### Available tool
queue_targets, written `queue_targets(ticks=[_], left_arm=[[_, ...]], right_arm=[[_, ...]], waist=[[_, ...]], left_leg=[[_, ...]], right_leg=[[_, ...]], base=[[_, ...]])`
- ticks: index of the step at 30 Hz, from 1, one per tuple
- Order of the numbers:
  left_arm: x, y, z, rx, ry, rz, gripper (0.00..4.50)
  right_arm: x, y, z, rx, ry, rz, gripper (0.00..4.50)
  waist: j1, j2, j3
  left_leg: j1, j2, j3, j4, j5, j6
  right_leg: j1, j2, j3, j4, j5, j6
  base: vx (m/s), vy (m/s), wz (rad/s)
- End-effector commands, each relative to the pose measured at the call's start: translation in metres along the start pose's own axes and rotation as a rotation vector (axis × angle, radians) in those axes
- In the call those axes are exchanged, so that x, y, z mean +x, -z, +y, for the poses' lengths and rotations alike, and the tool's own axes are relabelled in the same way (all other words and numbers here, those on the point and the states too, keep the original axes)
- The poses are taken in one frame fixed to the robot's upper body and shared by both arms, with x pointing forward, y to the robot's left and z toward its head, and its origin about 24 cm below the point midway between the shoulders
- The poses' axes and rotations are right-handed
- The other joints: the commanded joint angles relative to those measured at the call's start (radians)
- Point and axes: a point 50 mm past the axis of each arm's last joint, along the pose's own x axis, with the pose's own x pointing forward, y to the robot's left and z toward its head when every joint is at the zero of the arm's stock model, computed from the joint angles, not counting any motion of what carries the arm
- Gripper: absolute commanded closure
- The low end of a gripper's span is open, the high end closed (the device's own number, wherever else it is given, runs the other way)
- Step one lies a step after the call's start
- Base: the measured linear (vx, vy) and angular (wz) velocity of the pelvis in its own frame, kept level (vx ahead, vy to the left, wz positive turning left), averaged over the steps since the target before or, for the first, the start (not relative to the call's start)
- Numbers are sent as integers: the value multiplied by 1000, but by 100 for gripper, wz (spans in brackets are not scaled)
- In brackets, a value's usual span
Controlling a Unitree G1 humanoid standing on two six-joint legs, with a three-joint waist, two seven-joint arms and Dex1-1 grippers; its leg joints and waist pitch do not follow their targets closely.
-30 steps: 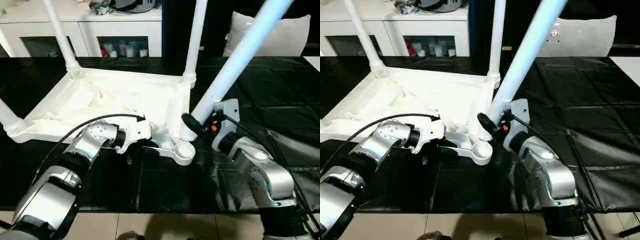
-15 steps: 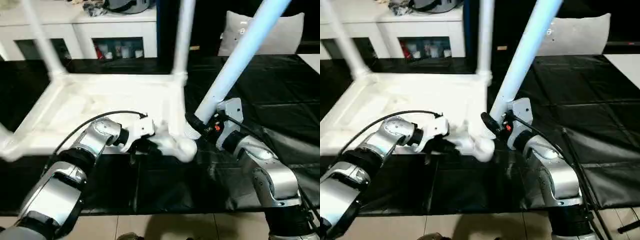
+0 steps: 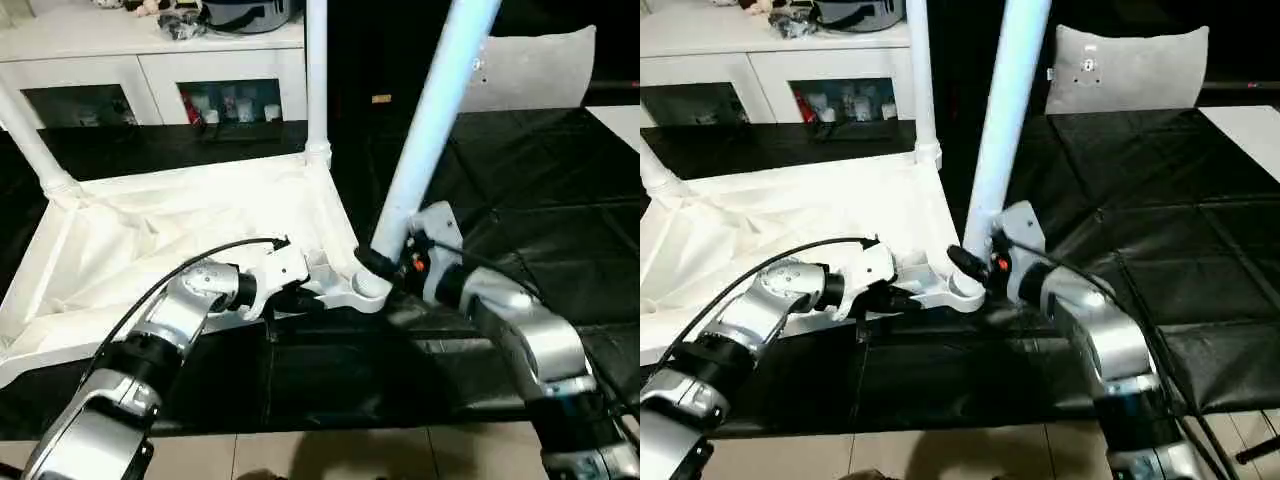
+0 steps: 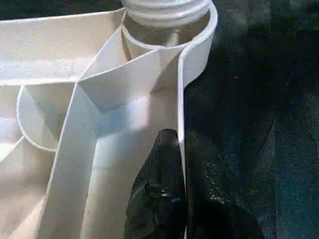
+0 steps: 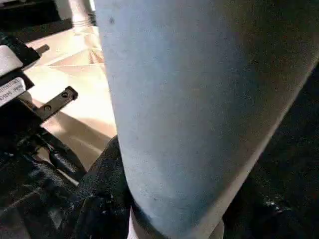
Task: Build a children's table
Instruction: Insert table leg to table base
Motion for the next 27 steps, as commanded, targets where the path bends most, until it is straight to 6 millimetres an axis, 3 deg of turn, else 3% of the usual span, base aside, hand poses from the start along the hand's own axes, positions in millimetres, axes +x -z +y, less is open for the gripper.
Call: queue_targets(ticks=[1,11,14,16,22,27], left_arm=[[-3,20,-5,-77,-32,59,450],[-5,13,-13,17,1,9,450],[-4,12,-10,-14,-43,-12,450],[-4,11,-10,-31,-40,-24,405],[-7,16,-9,-33,-44,-12,356],[-10,23,-10,-52,-27,22,389]], right_arm=[[3,-7,1,9,-39,-39,259],[8,-3,1,-9,-125,43,259],[9,-1,-1,-20,-130,61,259],[9,0,-3,-29,-127,70,259],[9,1,-5,-39,-126,77,259],[10,1,-6,-42,-132,82,259]], waist=[[9,-9,-57],[13,-17,-65],[16,-17,-65],[17,-17,-64],[18,-17,-60],[20,-17,-60]], left_leg=[[9,108,-56,-82,-222,27],[2,103,-49,-75,-136,59],[3,104,-48,-74,-113,70],[3,105,-48,-75,-120,67],[8,103,-48,-77,-164,54],[9,103,-49,-78,-174,48]], right_leg=[[42,-140,90,-84,-361,-101],[47,-137,91,-68,-248,-120],[46,-132,88,-68,-255,-113],[45,-133,88,-68,-262,-112],[43,-132,86,-80,-333,-91],[42,-134,87,-82,-354,-80]], base=[[0,0,0],[0,0,0],[0,0,0],[0,0,0],[0,0,0],[0,0,0]])
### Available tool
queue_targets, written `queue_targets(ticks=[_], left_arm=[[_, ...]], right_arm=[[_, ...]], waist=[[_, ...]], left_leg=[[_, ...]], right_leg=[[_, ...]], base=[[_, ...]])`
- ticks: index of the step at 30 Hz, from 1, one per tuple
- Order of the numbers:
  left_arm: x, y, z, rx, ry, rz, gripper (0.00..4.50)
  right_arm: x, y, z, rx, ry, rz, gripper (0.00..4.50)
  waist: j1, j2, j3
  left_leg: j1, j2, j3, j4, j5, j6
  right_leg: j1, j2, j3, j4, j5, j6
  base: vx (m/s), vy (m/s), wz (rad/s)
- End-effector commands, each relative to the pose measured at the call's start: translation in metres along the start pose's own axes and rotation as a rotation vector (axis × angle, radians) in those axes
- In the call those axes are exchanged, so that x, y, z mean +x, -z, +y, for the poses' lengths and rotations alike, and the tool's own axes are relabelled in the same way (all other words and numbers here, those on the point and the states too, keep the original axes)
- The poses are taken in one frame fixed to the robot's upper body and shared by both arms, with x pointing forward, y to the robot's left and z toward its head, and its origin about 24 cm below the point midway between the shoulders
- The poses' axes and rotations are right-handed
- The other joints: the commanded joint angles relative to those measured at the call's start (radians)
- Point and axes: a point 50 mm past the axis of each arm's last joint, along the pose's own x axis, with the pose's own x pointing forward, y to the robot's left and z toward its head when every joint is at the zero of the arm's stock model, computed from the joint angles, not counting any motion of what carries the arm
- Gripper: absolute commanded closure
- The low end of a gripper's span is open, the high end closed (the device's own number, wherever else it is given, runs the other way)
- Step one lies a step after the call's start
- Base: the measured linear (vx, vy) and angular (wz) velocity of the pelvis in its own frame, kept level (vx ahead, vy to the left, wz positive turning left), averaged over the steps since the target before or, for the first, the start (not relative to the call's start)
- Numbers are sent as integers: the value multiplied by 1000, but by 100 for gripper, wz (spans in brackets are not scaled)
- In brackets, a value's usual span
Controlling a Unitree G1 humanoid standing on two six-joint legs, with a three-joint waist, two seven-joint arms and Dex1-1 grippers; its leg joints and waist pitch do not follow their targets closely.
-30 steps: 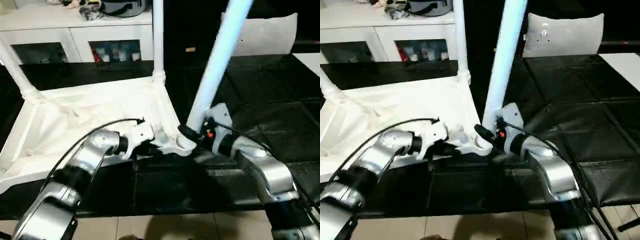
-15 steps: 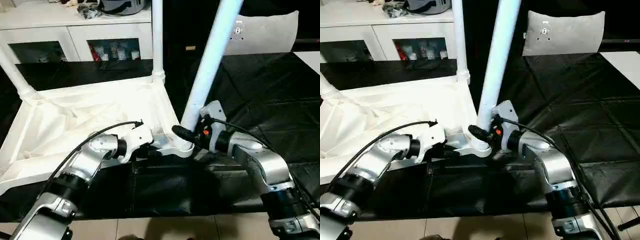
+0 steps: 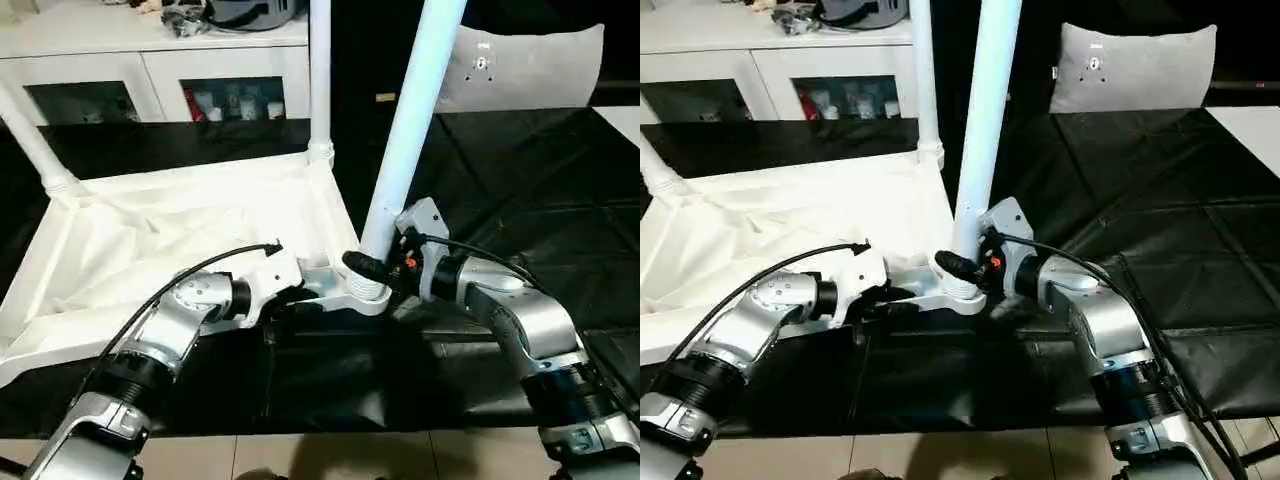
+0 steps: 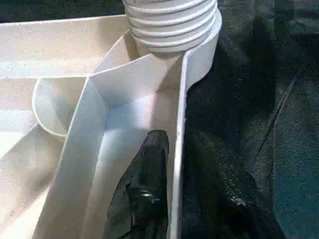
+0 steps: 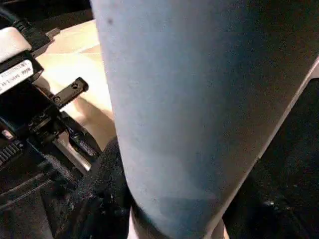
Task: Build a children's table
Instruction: Insert table leg to table base
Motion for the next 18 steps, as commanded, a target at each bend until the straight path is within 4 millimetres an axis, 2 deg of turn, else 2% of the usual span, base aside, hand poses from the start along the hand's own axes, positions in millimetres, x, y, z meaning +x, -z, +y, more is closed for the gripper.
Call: queue_targets(ticks=[1,4,8,14,18], left_arm=[[-5,19,-3,-57,3,70,389],[-4,21,-3,-63,5,75,424],[-1,18,-4,-74,19,51,444],[3,15,-8,-74,58,2,450],[3,14,-10,-54,80,-9,450]], right_arm=[[2,4,-1,-5,2,38,259],[2,4,-1,-5,-3,40,259],[2,6,0,-3,-8,44,259],[2,5,1,-8,-17,47,259],[1,5,1,-10,-28,55,259]], waist=[[10,-15,-59],[10,-15,-61],[10,-17,-61],[9,-11,-64],[9,-12,-64]], left_leg=[[9,102,-50,-72,-171,49],[8,104,-51,-73,-163,51],[7,102,-49,-72,-157,54],[8,105,-50,-71,-151,56],[7,105,-50,-71,-148,58]], right_leg=[[47,-134,88,-83,-347,-77],[47,-133,87,-80,-332,-78],[48,-134,88,-80,-327,-83],[48,-133,89,-75,-276,-99],[50,-133,88,-74,-271,-103]], base=[[0,0,0],[0,0,0],[0,0,0],[0,0,0],[0,0,0]])
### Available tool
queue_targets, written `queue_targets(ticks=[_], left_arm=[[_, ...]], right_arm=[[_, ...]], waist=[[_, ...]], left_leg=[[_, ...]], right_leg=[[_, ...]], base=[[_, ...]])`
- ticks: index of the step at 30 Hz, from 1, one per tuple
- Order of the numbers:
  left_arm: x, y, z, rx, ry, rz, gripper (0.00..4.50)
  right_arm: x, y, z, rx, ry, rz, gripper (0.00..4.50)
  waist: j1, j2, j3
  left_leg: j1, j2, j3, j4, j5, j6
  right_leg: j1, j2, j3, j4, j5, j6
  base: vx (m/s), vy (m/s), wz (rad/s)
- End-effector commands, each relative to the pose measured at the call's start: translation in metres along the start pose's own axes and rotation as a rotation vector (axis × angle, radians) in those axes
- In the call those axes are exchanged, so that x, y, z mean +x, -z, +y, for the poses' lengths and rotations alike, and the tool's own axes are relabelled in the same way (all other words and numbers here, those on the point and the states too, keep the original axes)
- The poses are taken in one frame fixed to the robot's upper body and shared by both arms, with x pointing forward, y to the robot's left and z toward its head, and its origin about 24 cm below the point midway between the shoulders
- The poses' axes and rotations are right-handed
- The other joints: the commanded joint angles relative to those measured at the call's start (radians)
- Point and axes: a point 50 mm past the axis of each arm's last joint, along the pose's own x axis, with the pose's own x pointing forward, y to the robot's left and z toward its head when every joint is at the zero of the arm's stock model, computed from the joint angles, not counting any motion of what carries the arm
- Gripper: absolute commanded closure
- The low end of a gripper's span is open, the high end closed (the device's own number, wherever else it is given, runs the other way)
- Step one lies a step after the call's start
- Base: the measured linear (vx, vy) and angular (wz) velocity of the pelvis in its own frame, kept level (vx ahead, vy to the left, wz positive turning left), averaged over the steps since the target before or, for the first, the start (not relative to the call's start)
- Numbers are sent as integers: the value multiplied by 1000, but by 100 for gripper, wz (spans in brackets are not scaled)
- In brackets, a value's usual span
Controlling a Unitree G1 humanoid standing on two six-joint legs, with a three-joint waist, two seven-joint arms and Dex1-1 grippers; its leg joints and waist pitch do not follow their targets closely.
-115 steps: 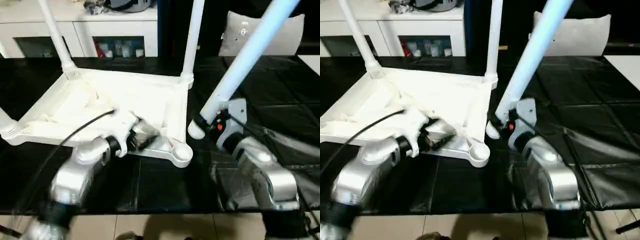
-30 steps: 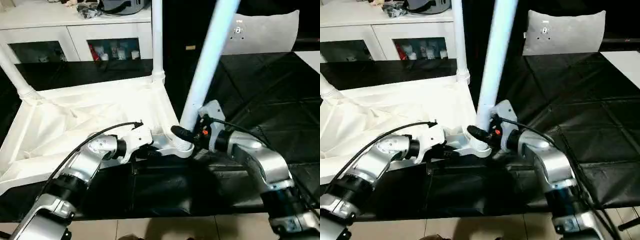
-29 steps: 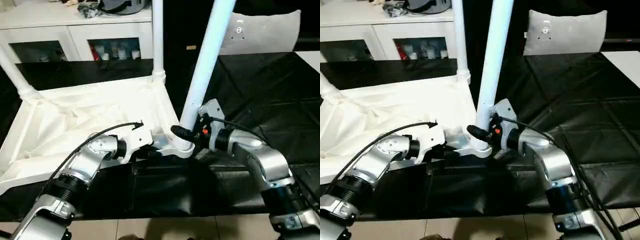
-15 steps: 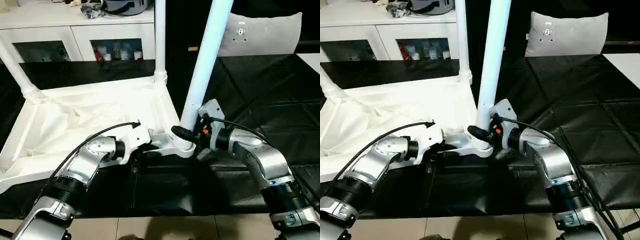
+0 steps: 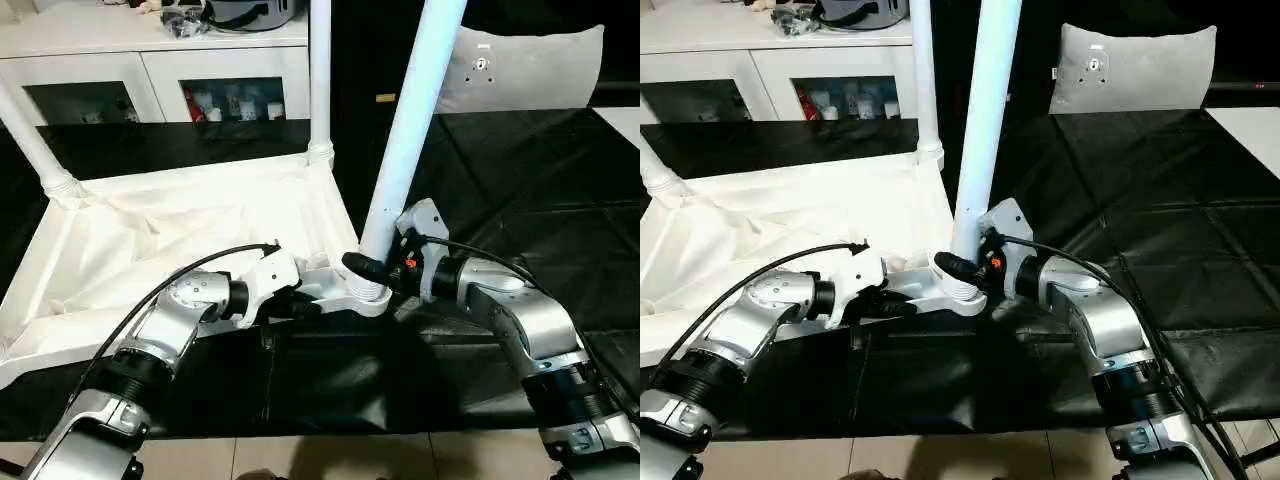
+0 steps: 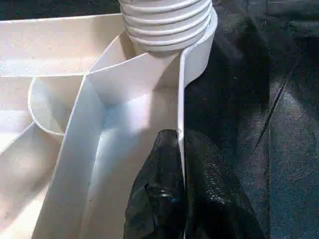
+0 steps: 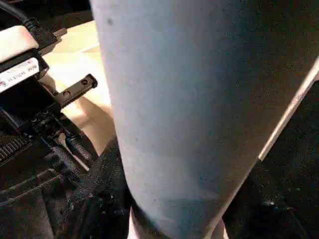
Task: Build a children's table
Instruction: Insert table leg to table base
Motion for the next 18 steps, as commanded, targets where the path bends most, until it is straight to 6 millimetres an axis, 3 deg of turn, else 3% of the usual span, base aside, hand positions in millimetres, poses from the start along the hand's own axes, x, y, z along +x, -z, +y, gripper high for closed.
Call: queue_targets(ticks=[1,9,10,16,17,18], left_arm=[[4,12,-11,-33,48,11,450],[0,11,-13,64,100,52,450],[0,11,-14,64,108,49,450],[-2,8,-16,66,138,35,450],[-2,9,-17,71,143,42,450],[-3,9,-17,78,146,49,450]], right_arm=[[2,5,1,1,-23,60,259],[1,6,3,-16,-101,112,259],[2,6,2,-21,-114,123,259],[1,4,0,-19,-149,139,259],[1,2,0,-14,-162,139,259],[0,2,-1,-12,-174,141,259]], waist=[[9,-14,-62],[13,-13,-63],[14,-9,-63],[20,-11,-64],[23,-21,-64],[27,-17,-65]], left_leg=[[8,105,-49,-70,-147,59],[5,105,-48,-68,-124,73],[6,105,-48,-67,-125,71],[8,108,-47,-67,-129,66],[9,109,-46,-68,-122,68],[9,110,-47,-68,-120,69]], right_leg=[[50,-133,88,-74,-273,-102],[52,-132,87,-69,-246,-103],[52,-132,86,-67,-247,-104],[51,-133,88,-66,-241,-116],[50,-131,88,-65,-239,-115],[50,-133,88,-62,-238,-117]], base=[[0,0,0],[0,0,0],[0,0,0],[0,0,0],[0,0,0],[0,0,0]])
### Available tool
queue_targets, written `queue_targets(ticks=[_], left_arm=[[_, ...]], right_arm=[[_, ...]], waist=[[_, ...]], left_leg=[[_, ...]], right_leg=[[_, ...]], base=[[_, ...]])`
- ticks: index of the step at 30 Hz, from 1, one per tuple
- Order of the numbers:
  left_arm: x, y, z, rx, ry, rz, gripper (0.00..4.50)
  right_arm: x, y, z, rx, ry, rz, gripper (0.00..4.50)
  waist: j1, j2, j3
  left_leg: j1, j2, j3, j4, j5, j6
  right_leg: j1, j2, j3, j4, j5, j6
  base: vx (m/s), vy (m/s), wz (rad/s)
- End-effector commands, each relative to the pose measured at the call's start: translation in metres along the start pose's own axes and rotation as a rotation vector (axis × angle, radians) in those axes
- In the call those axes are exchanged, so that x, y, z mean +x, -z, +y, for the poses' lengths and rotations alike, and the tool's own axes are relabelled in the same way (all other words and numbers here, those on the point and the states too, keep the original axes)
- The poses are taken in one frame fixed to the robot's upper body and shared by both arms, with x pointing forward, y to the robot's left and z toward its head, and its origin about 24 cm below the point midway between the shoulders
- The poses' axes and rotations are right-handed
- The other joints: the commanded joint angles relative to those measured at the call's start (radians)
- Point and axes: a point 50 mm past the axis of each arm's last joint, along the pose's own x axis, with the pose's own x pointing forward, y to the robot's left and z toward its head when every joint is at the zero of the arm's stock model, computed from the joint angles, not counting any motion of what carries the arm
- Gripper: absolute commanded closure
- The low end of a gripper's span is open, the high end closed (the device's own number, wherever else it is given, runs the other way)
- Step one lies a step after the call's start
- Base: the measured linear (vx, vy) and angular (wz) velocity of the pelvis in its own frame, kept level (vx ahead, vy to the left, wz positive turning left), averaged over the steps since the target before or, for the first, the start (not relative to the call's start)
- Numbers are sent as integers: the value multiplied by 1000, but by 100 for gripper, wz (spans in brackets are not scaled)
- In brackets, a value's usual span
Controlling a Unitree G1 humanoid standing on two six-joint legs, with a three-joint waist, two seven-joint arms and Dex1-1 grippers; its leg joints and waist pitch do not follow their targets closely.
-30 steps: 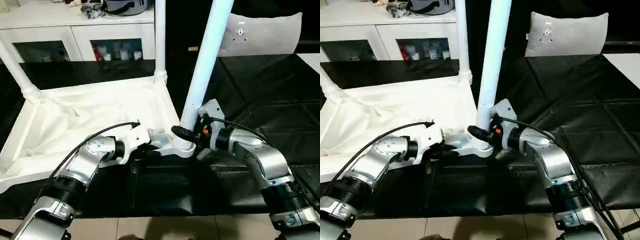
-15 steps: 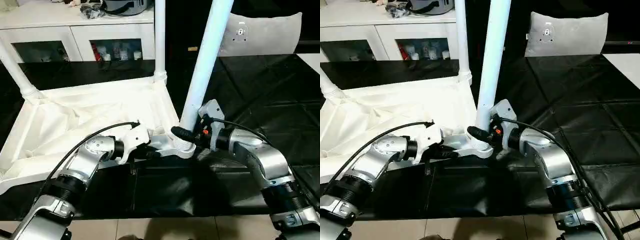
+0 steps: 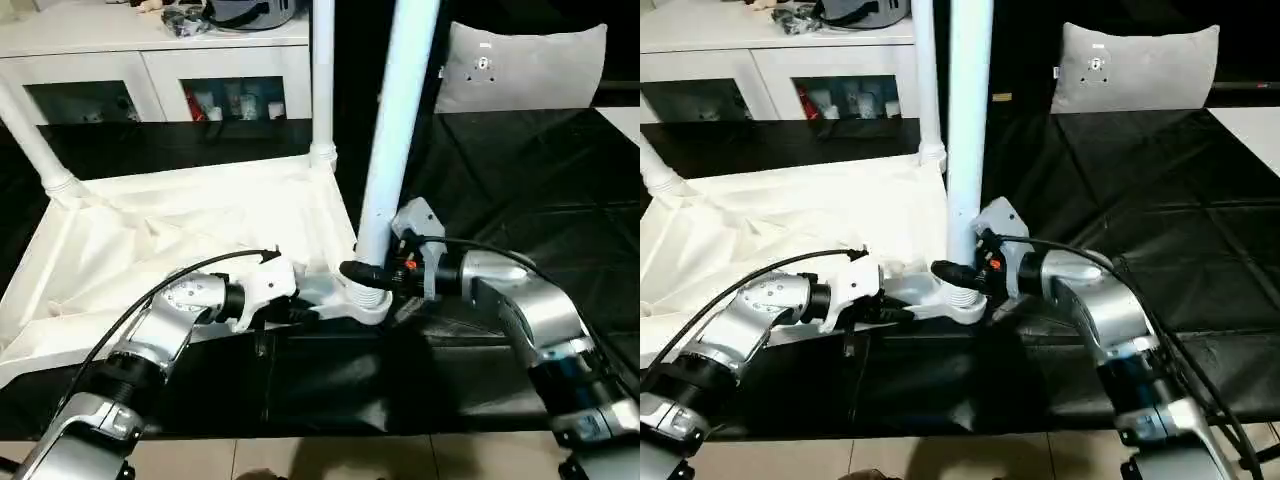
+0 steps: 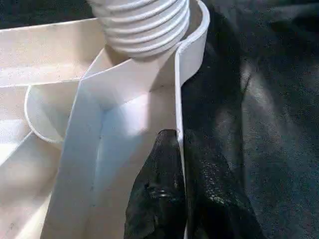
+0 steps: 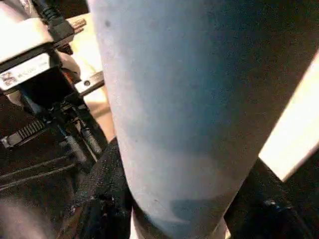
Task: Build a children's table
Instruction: Insert table leg to table base
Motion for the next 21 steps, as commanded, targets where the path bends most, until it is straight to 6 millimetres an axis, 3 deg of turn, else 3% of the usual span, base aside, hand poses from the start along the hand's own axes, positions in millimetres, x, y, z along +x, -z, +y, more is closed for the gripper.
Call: queue_targets(ticks=[1,8,21], left_arm=[[2,9,-10,-4,70,46,450],[1,10,-10,-1,64,51,450],[2,12,-8,-10,48,56,450]], right_arm=[[-1,10,-1,40,-28,64,259],[-3,13,-1,44,-59,103,259],[-15,12,2,51,-102,123,259]], waist=[[10,-14,-63],[12,-18,-64],[15,-16,-66]], left_leg=[[10,111,-47,-67,-117,69],[9,109,-47,-67,-124,61],[10,108,-47,-65,-119,64]], right_leg=[[50,-133,89,-63,-236,-116],[51,-134,89,-65,-243,-107],[51,-131,86,-68,-252,-98]], base=[[0,0,0],[0,0,0],[0,0,0]])
